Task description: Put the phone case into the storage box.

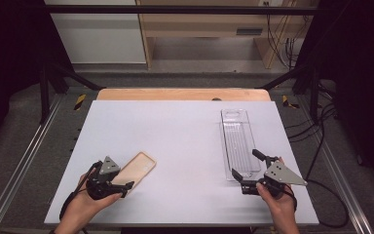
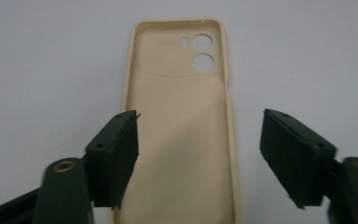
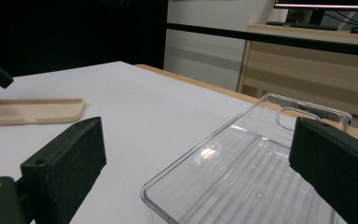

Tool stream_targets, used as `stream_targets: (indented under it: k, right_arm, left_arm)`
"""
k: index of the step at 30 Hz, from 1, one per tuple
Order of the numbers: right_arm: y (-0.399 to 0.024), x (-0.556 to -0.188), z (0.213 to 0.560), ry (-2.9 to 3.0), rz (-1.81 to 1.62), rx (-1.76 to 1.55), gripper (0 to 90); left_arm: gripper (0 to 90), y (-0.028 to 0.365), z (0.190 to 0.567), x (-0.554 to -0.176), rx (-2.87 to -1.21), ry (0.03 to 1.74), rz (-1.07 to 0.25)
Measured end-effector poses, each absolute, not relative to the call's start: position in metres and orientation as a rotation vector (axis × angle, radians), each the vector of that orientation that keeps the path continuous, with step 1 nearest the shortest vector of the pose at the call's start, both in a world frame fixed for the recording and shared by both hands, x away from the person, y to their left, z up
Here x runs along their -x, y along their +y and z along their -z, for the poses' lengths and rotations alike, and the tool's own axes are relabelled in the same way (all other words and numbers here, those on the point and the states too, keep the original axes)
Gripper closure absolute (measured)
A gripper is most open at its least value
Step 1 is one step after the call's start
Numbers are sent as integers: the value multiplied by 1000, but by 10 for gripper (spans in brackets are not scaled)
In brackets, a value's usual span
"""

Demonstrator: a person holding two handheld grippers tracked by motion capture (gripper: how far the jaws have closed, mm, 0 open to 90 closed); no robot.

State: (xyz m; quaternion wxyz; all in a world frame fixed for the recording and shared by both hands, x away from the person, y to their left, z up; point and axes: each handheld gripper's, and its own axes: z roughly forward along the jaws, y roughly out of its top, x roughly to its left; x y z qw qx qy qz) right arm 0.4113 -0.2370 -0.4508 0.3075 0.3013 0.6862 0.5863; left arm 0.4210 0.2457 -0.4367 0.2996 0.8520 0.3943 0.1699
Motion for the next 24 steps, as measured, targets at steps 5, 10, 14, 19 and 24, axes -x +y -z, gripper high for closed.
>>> stream_targets:
  k: [5, 10, 14, 19, 24]
  right_arm:
    - [-238, -411, 450, 1809, -1552, -795, 40]
    - [-238, -411, 450, 1810, -1552, -795, 40]
    - [-237, -411, 450, 1812, -1550, -794, 40]
    - [-238, -410, 450, 1808, -1551, -792, 40]
    - [-237, -411, 450, 1812, -1552, -793, 40]
  left_arm:
    - [131, 250, 438, -432, -2284, 1077, -441]
    - [91, 257, 439, -443, -2299, 1096, -426]
    - [127, 263, 439, -451, -2301, 1106, -424]
    - [153, 267, 439, -458, -2327, 1109, -417]
    - [156, 271, 438, -461, -2331, 1113, -416]
